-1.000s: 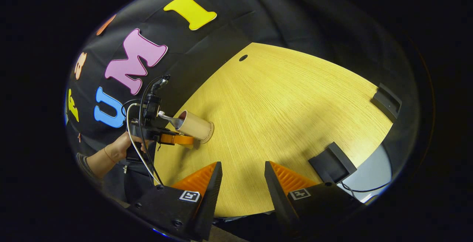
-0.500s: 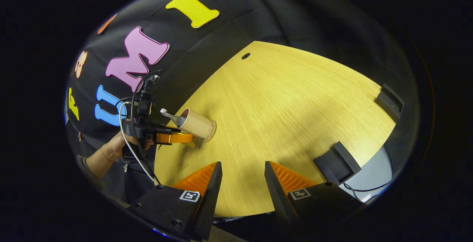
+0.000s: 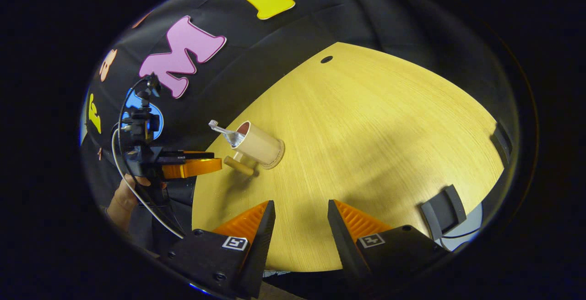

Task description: Put the toothbrush and toothpaste on the desktop into the cup, then pick up the cup and place it on the coaster on the desktop.

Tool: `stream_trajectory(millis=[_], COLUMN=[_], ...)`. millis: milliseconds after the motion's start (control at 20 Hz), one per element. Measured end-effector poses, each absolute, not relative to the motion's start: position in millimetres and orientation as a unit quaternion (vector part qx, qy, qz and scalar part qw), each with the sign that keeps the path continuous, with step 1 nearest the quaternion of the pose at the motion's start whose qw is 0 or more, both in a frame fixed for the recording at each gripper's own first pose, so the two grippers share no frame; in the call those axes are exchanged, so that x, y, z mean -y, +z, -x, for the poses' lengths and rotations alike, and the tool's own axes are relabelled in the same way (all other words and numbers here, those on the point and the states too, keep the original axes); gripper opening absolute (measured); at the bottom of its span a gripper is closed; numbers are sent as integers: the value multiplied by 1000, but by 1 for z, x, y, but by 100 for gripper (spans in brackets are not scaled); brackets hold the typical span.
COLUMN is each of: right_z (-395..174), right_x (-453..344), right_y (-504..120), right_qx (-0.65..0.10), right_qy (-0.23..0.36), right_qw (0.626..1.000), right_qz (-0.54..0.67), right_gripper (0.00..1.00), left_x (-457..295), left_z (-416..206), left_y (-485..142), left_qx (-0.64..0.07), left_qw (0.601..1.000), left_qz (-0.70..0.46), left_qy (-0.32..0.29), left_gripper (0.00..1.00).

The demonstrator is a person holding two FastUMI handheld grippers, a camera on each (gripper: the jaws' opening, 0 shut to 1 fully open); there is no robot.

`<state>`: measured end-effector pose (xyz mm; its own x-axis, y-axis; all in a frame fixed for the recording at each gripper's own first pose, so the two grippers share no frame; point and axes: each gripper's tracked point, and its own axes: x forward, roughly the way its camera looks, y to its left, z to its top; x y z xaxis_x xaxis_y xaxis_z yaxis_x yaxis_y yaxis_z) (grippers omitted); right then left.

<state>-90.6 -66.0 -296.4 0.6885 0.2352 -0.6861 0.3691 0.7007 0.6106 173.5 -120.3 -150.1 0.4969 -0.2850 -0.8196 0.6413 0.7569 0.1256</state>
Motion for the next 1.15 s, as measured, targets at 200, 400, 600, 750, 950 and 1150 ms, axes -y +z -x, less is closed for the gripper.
stream_trajectory(millis=[200,400,600,750,950,1150], right_z=[68,55,51,53,55,57], right_x=[40,12,-8,-19,-27,-26], right_y=[-298,-302,-301,-299,-297,-294], right_qx=[-406,-424,-438,-447,-454,-456], right_qy=[-3,31,59,73,82,83], right_qw=[834,830,826,824,822,822], right_qz=[-375,-362,-349,-341,-333,-330], right_gripper=[72,71,71,72,72,72], left_x=[83,40,9,-6,-13,-17], left_z=[-154,-140,-122,-107,-86,-75], left_y=[-130,-113,-111,-124,-141,-154], left_qx=[-397,-360,-349,-355,-369,-379], left_qw=[872,905,922,923,920,918], left_qz=[-159,-120,-75,-61,-40,-21], left_qy=[-238,-191,-150,-135,-126,-114], left_gripper=[74,73,73,71,72,72])
